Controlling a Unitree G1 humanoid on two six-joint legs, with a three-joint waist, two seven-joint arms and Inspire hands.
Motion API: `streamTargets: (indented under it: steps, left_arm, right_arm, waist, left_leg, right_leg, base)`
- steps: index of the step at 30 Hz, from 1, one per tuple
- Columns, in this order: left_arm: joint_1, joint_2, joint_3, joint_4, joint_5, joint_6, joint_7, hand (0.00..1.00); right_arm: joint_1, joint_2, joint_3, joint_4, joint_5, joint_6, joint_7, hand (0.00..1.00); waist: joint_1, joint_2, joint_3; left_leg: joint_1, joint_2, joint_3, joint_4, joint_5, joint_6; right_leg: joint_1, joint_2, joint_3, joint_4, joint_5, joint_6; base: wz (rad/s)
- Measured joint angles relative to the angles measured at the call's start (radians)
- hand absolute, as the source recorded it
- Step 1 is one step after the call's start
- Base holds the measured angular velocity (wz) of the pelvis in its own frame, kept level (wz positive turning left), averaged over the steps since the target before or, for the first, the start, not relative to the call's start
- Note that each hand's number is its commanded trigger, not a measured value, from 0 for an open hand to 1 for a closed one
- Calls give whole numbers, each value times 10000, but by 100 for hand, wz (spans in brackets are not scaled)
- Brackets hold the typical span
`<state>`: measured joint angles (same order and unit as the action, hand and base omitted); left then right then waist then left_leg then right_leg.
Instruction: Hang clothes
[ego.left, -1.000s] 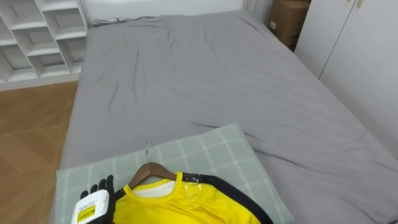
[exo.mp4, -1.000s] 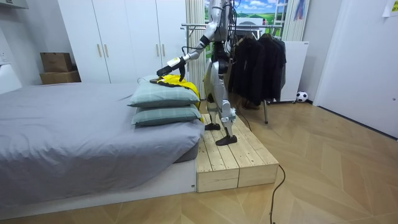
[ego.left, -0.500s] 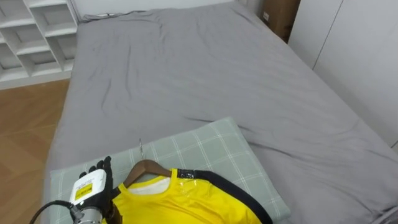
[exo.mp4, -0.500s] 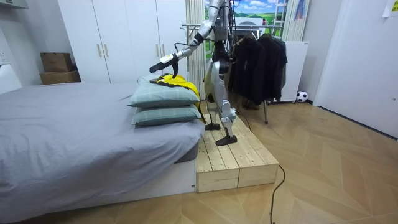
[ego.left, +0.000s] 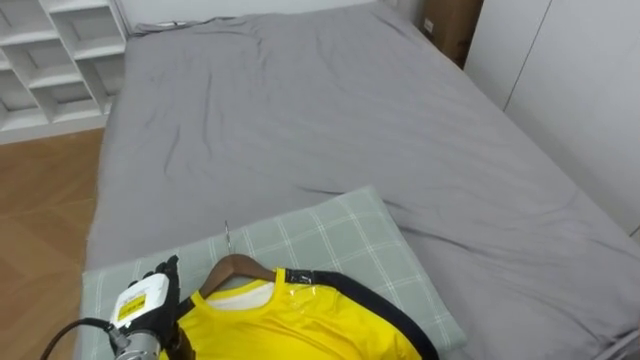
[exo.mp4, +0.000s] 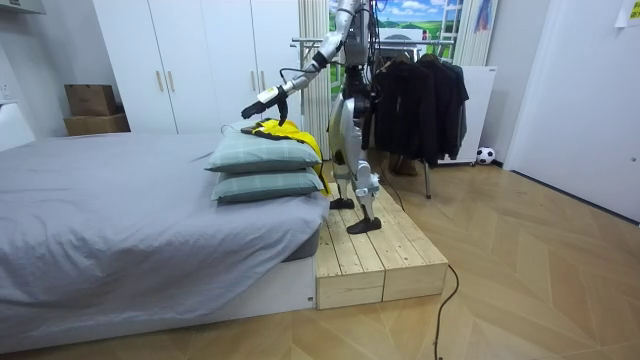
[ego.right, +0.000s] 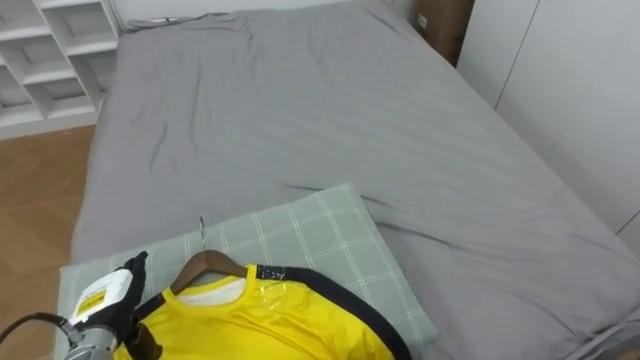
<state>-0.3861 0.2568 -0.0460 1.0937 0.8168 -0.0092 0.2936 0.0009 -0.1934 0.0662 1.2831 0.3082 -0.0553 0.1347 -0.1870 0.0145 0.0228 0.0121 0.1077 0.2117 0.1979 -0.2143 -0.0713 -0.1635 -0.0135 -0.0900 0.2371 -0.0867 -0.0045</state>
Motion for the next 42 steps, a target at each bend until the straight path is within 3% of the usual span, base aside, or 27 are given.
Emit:
streamTargets:
  steps: [11,13,18,26,34,42]
  left_arm:
    - [-304,62,-261,-13,13,5,5,0]
    - [-450,60,-325,100,8,6,12,0]
    - [-771,27,-377,306,1,-56,93,0]
    - [-1340,-24,-584,987,-299,-200,529,0]
    - [-1425,-27,-750,1401,-412,-240,856,0]
    - [-1630,-14,-743,1451,-532,-246,882,0]
  right_arm:
    - [-354,-4,226,63,-29,-7,-127,0]
    - [-529,-3,236,158,-104,-7,-180,0]
    - [-903,8,299,161,-414,-118,-305,0]
    - [-1140,3,302,-41,-397,-104,-534,0]
    - [-1330,4,518,-137,-385,-108,-665,0]
    - [-1542,8,514,-252,-373,-79,-665,0]
  waist:
    - [-78,-22,6]
    - [-127,-39,123]
    - [-253,-15,231]
    - [-320,-31,309]
    - [-406,-166,392]
    - [-511,-250,381]
  left_leg:
    - [-728,29,-12,328,0,0]
    - [-881,31,-19,452,0,0]
    - [-1348,14,-7,710,-12,16]
    - [-1984,-53,51,1111,-24,38]
    - [-2519,-118,39,1547,-29,57]
    - [-3246,-152,13,2182,-140,237]
  right_leg:
    - [-615,-70,-218,117,45,-63]
    - [-690,-125,-309,266,44,-67]
    - [-1287,-221,-334,724,-14,-121]
    - [-2093,-369,-252,1422,-270,-224]
    - [-2749,-472,-102,1983,-456,-277]
    - [-3331,-578,-68,2305,-388,-212]
  base:
    - [3]
    - [17]
    - [4]
    - [-1]
    - [0]
    - [1]
